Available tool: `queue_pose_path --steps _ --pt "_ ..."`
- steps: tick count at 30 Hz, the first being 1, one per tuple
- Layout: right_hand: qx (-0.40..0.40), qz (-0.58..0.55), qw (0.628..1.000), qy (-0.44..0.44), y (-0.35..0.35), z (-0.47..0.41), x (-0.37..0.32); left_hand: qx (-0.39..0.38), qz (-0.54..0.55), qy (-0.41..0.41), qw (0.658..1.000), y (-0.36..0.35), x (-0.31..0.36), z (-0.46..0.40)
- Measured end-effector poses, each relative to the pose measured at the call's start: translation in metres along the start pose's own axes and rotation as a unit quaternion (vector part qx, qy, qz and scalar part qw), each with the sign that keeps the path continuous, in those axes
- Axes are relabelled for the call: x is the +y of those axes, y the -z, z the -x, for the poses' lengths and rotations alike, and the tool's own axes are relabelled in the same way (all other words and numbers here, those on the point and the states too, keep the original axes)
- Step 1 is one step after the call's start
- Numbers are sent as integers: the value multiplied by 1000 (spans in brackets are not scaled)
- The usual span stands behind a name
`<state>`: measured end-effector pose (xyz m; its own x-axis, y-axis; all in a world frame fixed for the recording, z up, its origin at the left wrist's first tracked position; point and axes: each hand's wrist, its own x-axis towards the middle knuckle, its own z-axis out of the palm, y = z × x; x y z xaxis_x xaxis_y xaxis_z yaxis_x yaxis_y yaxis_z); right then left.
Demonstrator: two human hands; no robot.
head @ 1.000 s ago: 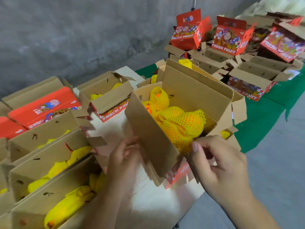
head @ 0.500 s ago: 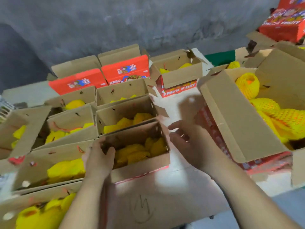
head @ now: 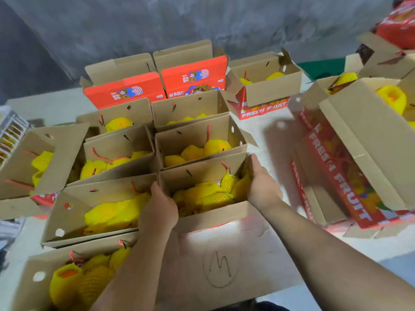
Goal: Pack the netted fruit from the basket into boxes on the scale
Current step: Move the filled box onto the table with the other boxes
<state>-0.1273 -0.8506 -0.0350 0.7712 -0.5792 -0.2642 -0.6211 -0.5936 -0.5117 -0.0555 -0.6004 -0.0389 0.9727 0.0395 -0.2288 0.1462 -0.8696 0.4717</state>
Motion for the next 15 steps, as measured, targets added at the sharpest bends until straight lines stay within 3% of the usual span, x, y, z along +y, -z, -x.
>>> queue_pose_path --steps 4,8,12,15 --pt "20 -31 999 5 4 10 11 75 -111 -95 986 -4 -6 13" --pt "12 -35 999 29 16 22 30 112 -192 -140 965 -9 -6 19" --pt "5 -49 998 39 25 33 52 101 -172 -163 966 -19 6 40" --pt "3 -69 997 38 35 42 72 84 -31 -186 978 -32 13 62"
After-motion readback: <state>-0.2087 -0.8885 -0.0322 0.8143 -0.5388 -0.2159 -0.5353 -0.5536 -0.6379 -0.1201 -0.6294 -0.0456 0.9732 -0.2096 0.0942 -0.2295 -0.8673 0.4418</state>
